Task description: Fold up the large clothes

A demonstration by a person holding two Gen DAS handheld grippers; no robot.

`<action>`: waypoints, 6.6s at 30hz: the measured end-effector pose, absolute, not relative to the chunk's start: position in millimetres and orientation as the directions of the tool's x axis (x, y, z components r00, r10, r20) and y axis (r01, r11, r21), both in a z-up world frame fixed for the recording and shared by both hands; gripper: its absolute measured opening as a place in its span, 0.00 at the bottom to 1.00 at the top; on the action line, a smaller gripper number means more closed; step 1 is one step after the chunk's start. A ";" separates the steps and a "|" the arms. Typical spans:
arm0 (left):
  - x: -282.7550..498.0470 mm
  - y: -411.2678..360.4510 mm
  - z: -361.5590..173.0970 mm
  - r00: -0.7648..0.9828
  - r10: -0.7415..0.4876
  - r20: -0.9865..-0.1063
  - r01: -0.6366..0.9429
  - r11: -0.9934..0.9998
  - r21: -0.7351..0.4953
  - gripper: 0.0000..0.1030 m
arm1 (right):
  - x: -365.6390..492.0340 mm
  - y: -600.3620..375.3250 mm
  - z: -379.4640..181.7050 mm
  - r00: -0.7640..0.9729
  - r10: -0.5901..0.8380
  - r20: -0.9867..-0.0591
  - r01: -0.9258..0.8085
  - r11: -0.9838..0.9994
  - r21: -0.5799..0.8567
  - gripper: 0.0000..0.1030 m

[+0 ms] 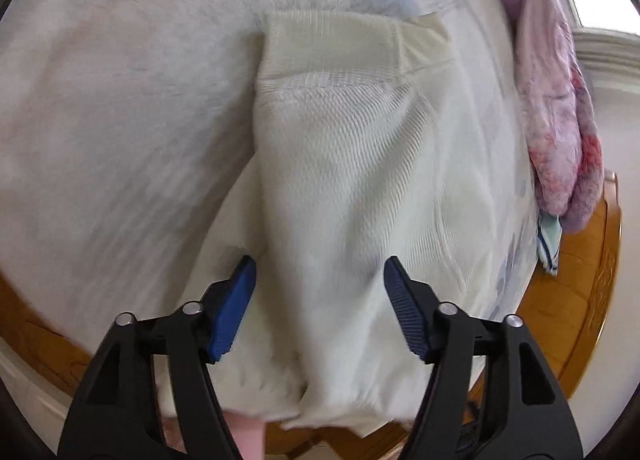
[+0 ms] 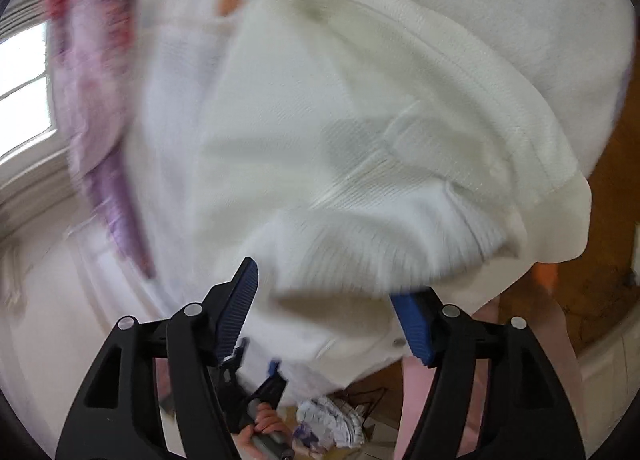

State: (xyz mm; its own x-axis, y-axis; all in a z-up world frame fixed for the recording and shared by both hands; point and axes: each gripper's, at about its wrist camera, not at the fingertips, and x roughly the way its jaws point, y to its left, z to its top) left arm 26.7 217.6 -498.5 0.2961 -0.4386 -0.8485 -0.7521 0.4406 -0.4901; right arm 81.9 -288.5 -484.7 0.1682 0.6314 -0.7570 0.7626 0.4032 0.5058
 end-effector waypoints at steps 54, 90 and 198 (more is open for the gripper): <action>169.3 194.6 -474.3 0.107 -0.199 -0.974 -0.506 0.832 -0.226 0.40 | 257.4 -317.5 -530.3 -0.008 0.355 -0.935 0.427 0.846 0.318 0.24; 274.6 194.4 -366.8 0.351 -0.169 -0.921 -0.500 0.797 -0.337 0.26 | 370.9 -354.8 -407.1 0.364 0.364 -0.857 0.459 0.731 0.505 0.08; 124.2 151.7 -485.3 -0.196 -0.417 -0.887 -0.691 0.701 -0.177 0.81 | 117.7 -414.6 -484.2 -0.259 0.503 -0.824 0.615 0.744 0.261 0.73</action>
